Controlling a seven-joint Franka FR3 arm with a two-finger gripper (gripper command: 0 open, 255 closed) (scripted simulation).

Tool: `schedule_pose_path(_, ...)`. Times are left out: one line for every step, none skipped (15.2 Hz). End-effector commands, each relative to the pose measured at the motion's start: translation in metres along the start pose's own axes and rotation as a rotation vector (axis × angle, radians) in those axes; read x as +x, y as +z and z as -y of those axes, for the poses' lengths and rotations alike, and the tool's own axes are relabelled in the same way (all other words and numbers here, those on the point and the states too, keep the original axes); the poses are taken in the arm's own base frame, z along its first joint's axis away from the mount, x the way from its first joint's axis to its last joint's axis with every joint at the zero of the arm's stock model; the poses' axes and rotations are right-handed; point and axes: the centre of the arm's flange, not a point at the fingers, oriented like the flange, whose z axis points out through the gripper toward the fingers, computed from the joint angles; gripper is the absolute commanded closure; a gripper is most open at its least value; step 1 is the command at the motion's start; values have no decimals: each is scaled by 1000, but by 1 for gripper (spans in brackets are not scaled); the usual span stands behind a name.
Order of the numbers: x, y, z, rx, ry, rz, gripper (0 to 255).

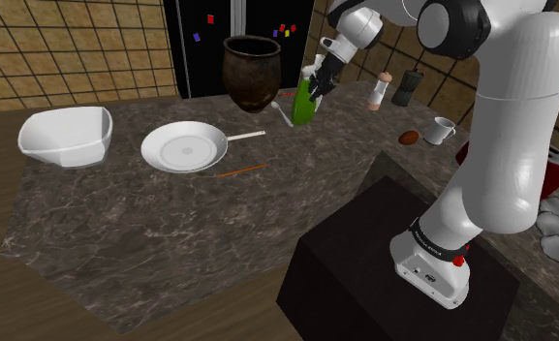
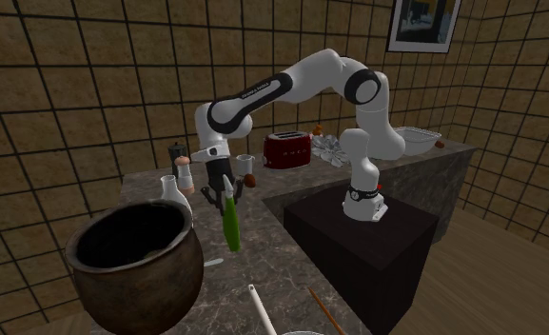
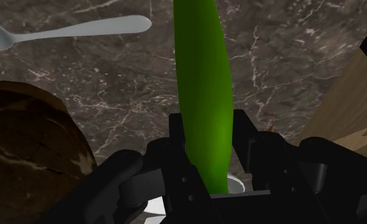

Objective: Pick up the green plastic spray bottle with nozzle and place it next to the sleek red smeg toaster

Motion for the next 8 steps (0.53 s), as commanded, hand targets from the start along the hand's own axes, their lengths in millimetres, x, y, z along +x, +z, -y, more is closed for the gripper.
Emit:
schedule_pose_path(6,-9,0,0,0,0,255)
schedule_pose_path(9,-14,0,0,0,0,255)
schedule_pose_path(11,-19,0,0,0,0,255)
schedule_pose_path(14,-23,0,0,0,0,255)
schedule_pose_path(16,-28,1,0,0,0,255)
schedule_pose_path(19,-32,1,0,0,0,255)
schedule_pose_path(22,-37,1,0,0,0,255)
schedule_pose_path(24,-41,1,0,0,0,255)
